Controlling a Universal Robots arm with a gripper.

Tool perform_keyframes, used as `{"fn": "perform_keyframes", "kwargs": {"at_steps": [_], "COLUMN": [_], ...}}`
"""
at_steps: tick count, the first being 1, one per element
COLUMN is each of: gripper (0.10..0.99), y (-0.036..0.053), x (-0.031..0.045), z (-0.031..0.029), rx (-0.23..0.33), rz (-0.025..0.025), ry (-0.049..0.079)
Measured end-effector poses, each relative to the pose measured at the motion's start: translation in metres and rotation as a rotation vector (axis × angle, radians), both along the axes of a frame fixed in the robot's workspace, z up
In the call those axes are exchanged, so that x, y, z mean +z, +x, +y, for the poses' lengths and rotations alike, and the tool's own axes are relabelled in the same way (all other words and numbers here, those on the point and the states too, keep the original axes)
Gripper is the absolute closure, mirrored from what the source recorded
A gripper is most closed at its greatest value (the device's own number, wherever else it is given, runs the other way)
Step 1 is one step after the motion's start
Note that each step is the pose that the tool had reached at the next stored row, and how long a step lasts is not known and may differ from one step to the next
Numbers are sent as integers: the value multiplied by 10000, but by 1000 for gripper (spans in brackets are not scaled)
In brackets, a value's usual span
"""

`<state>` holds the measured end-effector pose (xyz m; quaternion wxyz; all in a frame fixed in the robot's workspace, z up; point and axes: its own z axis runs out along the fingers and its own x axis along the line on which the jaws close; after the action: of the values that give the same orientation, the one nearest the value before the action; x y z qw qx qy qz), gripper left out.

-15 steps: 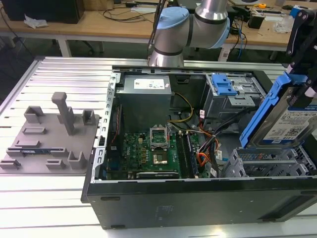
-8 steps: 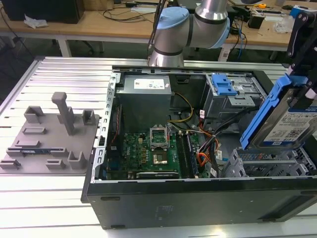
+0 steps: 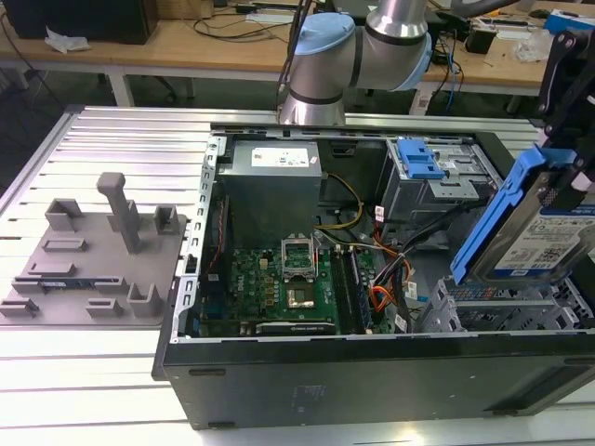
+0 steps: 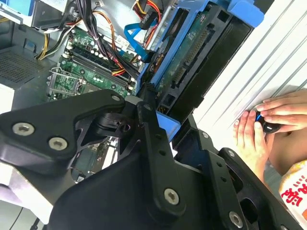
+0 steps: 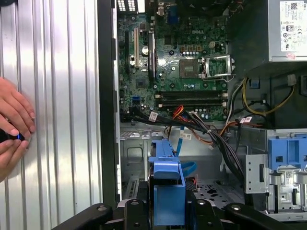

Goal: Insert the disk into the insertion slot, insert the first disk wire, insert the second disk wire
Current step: 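Insert the disk into the insertion slot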

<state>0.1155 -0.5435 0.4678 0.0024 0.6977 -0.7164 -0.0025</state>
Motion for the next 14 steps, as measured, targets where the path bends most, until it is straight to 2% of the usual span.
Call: {"fn": "perform_keyframes", "kwargs": {"at_steps": [14], "gripper": [722], "y": [5], "x": [-86], "z": [0], "rx": [0], "rz": [9], "ry": [-10]}}
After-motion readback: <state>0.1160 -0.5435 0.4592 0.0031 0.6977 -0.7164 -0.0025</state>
